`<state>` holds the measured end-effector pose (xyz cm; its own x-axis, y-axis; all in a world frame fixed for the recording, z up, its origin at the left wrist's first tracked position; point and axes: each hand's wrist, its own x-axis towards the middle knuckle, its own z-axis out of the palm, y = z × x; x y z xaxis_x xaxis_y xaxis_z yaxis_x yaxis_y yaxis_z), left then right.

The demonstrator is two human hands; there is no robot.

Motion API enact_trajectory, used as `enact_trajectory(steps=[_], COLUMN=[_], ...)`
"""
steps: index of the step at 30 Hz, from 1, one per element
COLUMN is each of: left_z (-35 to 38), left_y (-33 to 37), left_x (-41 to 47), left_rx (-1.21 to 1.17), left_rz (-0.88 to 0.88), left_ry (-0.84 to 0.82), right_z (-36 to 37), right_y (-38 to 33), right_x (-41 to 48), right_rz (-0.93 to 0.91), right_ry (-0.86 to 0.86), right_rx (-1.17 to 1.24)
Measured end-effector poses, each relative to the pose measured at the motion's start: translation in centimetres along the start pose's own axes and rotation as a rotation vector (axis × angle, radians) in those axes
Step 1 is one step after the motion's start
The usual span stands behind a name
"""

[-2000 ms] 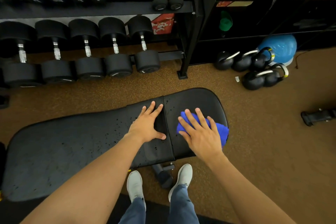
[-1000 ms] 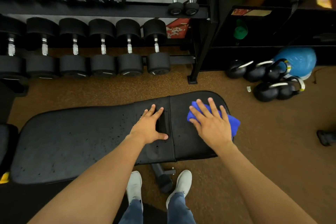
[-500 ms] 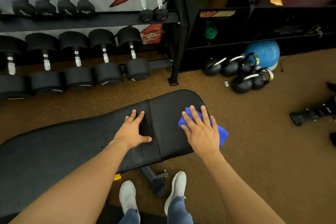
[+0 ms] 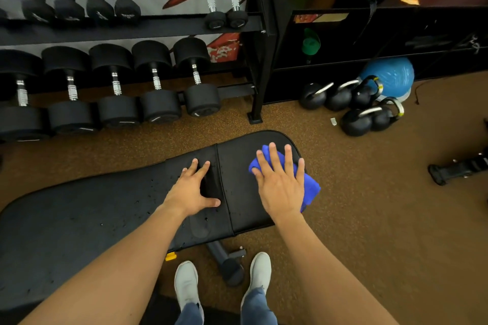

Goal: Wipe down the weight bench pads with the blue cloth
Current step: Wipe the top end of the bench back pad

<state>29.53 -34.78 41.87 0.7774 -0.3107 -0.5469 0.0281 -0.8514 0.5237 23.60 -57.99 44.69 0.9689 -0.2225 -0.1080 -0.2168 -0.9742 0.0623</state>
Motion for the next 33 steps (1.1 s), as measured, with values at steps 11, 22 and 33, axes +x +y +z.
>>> enact_trajectory(steps=[11,22,33], left_z=[4.5,10.3,11.0], left_y=[7.2,12.8,9.7], left_x=[-4.1,0.0,-0.8], left_rx=[-0.445,-0.013,0.034], left_rz=[0.109,-0.065,0.09], left_ry=[0.434,0.502,0.426], right_z=[-3.8,-3.6,-2.1], right_y=[-0.9,5.6,5.5], right_x=[-1.8,1.1,0.9], right_rz=[0.019,-0.159,-0.205], right_ry=[-0.052,-0.219,-0.141], right_rx=[0.532,0.332,0.167])
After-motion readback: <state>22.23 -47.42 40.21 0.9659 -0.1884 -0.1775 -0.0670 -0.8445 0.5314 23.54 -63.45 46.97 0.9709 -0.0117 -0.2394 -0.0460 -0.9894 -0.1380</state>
